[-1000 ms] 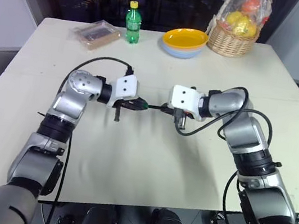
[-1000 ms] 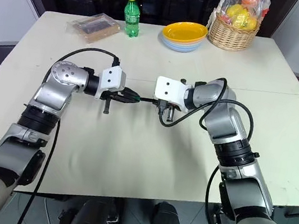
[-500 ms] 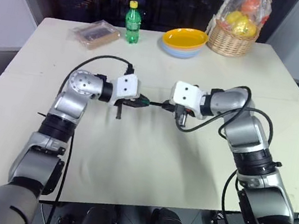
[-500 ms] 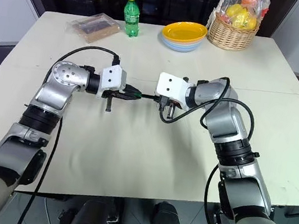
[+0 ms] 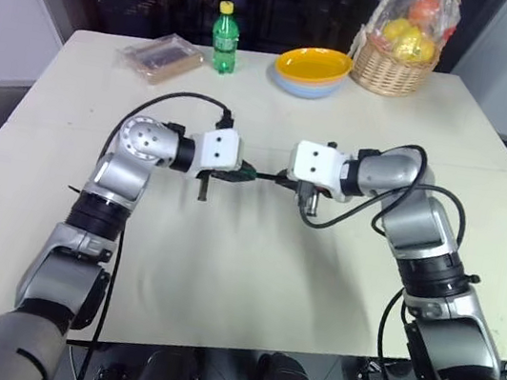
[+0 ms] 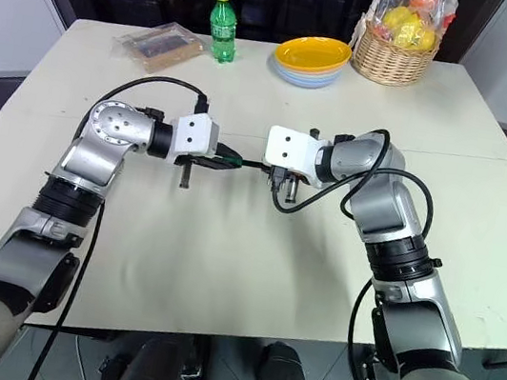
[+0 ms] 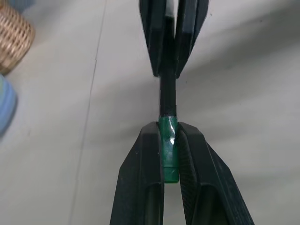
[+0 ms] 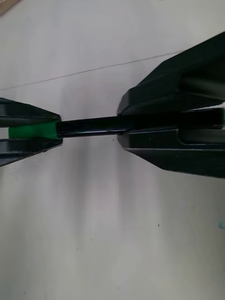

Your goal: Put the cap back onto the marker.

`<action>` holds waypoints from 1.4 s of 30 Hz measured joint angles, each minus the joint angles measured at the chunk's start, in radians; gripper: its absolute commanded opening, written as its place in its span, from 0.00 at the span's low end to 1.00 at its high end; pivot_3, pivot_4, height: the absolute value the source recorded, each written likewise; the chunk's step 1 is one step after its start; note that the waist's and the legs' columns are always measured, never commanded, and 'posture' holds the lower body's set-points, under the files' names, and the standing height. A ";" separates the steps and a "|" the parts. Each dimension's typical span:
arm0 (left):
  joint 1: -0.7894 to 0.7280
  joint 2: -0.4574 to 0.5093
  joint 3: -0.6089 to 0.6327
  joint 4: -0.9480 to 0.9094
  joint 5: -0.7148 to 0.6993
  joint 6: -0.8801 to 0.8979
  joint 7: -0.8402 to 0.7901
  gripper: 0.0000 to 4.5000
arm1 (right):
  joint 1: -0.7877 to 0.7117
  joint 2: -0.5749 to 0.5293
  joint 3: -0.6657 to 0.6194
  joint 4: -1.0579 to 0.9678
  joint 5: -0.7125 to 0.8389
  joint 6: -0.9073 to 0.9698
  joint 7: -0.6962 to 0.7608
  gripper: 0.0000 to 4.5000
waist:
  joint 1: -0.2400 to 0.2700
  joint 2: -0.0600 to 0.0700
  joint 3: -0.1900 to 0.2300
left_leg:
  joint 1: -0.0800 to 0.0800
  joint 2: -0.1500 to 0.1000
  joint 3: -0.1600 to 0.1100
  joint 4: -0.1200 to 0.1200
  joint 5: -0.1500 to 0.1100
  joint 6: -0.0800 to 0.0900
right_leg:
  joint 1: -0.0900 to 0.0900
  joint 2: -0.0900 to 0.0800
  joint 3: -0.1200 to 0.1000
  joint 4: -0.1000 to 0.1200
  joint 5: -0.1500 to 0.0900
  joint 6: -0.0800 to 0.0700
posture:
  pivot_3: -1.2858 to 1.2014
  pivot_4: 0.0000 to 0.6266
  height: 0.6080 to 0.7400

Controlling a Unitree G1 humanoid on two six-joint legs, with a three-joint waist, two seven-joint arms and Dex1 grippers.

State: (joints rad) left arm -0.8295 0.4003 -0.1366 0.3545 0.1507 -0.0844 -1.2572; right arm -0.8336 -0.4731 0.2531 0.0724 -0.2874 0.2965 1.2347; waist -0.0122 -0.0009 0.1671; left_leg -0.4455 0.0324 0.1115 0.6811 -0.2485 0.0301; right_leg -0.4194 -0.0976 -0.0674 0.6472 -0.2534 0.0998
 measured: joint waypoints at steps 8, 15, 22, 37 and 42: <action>-0.009 -0.003 -0.002 0.026 0.003 -0.006 -0.003 0.00 | 0.000 0.001 0.007 0.008 -0.002 -0.001 -0.002 0.02 | 0.001 0.000 0.000 | 0.000 0.000 0.000 0.000 0.000 0.000 | 0.000 0.000 0.000 0.000 0.000 0.000 | 0.52 0.24 1.00; -0.009 -0.004 -0.004 0.031 0.002 -0.001 -0.004 0.00 | 0.000 0.001 0.009 0.012 -0.002 -0.001 -0.002 0.02 | 0.000 0.000 0.000 | 0.000 0.000 0.000 0.000 0.000 0.000 | -0.001 0.000 0.000 0.000 0.000 0.000 | 0.52 0.24 1.00; -0.008 -0.035 -0.013 0.009 -0.026 0.020 0.000 0.39 | -0.005 0.028 0.029 0.009 0.011 -0.025 -0.001 0.00 | 0.000 0.000 0.000 | 0.000 0.000 0.000 0.000 0.000 0.000 | 0.000 0.000 0.000 0.001 0.000 0.000 | 0.52 0.24 1.00; 0.082 0.043 -0.029 -0.216 -0.143 0.153 0.081 0.99 | -0.016 -0.087 0.036 0.054 0.098 -0.119 -0.018 0.00 | 0.000 0.000 0.000 | -0.001 0.000 0.000 0.001 0.000 0.000 | -0.002 0.000 0.002 0.001 0.000 0.000 | 0.52 0.24 1.00; 0.152 0.107 0.015 -0.339 -0.194 0.267 0.134 0.99 | 0.020 -0.171 0.002 0.069 0.118 -0.126 -0.041 0.00 | 0.001 0.000 0.000 | -0.001 0.000 0.000 0.000 0.000 0.000 | -0.002 0.000 0.002 0.001 0.000 0.000 | 0.52 0.24 1.00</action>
State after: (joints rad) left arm -0.6774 0.5072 -0.1219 0.0152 -0.0431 0.1827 -1.1231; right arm -0.8134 -0.6439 0.2553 0.1412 -0.1694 0.1705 1.1939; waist -0.0115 -0.0010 0.1675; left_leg -0.4467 0.0328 0.1120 0.6816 -0.2483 0.0298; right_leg -0.4213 -0.0976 -0.0653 0.6481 -0.2535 0.0998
